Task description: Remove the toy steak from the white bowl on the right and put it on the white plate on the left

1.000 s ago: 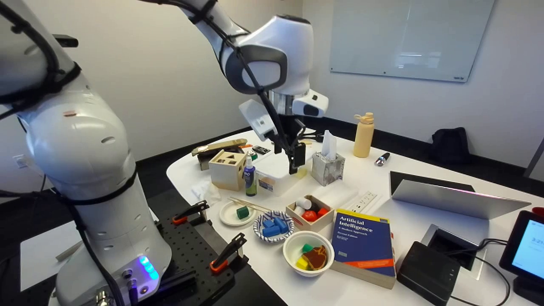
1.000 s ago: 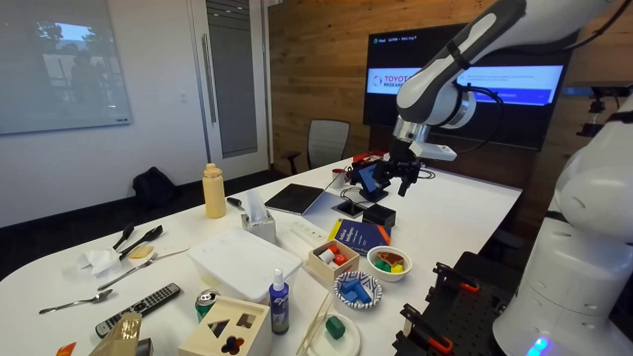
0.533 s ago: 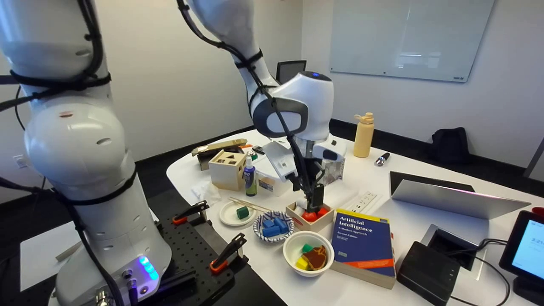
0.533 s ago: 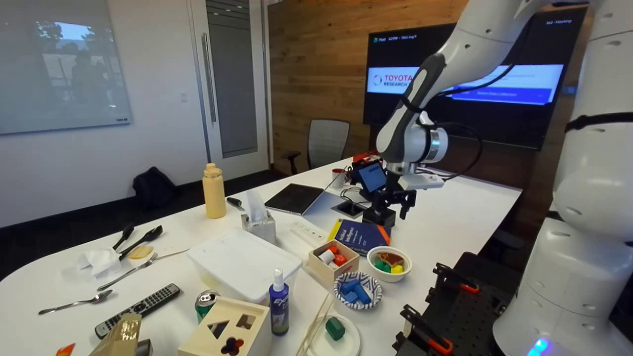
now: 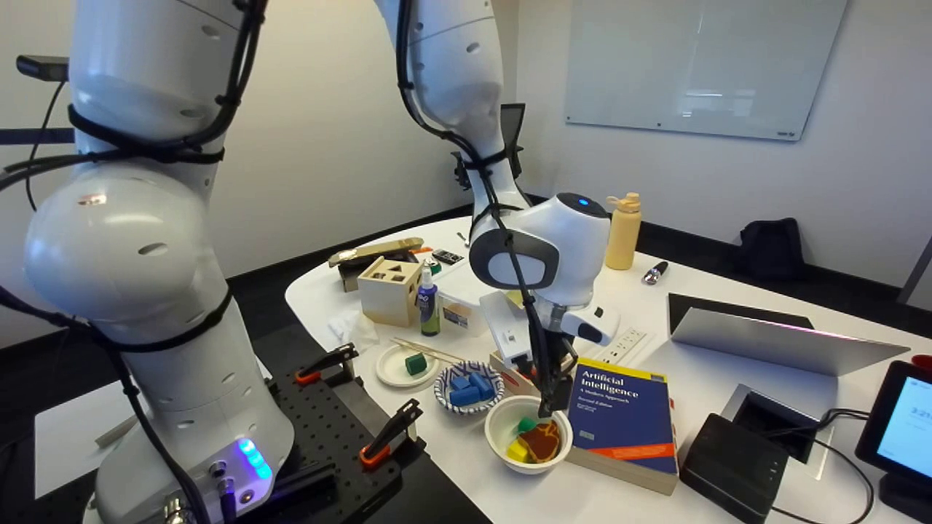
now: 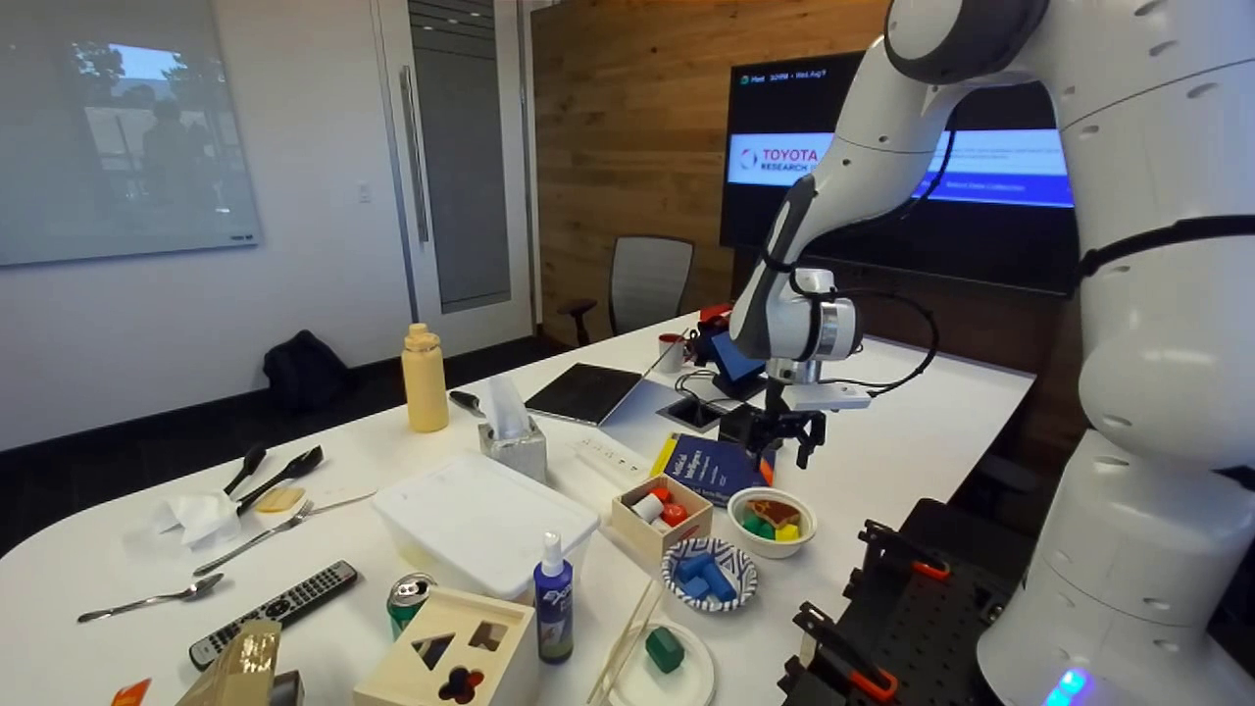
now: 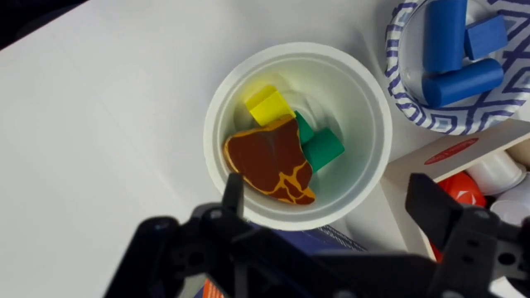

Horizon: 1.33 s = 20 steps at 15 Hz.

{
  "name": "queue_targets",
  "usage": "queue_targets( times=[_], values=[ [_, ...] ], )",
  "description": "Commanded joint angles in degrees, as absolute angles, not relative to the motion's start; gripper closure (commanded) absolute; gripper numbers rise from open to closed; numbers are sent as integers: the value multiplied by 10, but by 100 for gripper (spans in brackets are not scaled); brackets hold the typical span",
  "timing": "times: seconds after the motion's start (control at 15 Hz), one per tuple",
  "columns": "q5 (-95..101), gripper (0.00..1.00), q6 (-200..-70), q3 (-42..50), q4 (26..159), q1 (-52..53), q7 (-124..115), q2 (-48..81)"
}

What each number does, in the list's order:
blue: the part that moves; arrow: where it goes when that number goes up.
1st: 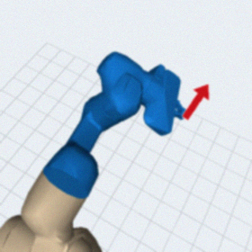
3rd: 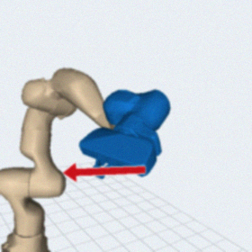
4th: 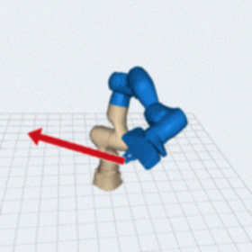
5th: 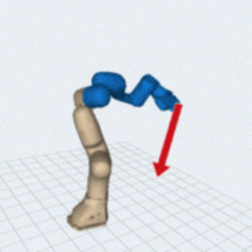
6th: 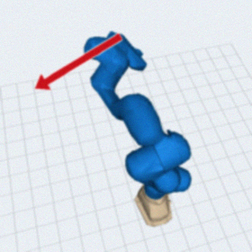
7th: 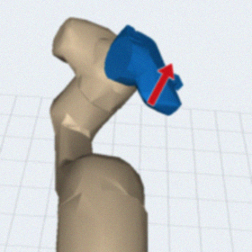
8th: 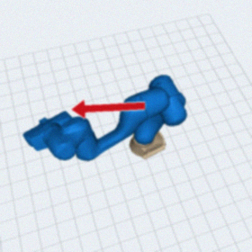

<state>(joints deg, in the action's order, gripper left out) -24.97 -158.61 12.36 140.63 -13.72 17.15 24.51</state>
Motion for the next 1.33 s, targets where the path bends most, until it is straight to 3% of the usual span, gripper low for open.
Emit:
queue_targets(
  times=[0.0, 0.53, 1.27],
  values=[
    [-237, 0, -1590, 68, 1373, -205, 166, 289],
    [-212, 0, -1592, 30, 1339, -269, 164, 349],
    [-153, 0, -1598, 37, 1317, -255, 142, 389]
  ],
)
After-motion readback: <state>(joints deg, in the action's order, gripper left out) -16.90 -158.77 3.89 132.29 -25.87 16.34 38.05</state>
